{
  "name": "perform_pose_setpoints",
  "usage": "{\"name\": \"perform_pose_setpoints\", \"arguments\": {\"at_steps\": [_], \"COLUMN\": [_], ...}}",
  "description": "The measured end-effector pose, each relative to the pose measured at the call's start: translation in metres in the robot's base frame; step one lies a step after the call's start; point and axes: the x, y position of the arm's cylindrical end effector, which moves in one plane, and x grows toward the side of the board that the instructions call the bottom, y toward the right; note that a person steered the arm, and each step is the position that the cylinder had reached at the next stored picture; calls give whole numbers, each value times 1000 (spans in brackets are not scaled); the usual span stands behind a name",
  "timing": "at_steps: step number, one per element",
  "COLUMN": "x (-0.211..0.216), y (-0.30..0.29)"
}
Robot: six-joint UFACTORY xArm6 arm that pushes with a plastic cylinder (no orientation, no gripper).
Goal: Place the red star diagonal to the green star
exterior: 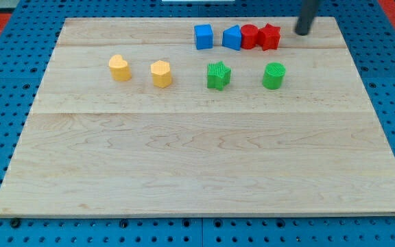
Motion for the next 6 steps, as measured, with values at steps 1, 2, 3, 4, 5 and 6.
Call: {"name": "perform_pose_setpoints", "arguments": {"at_steps": [1, 2, 3, 4, 5, 6], "x": [3, 42, 42, 39, 102, 169], "y": [-35, -46, -54, -61, -89, -96]}}
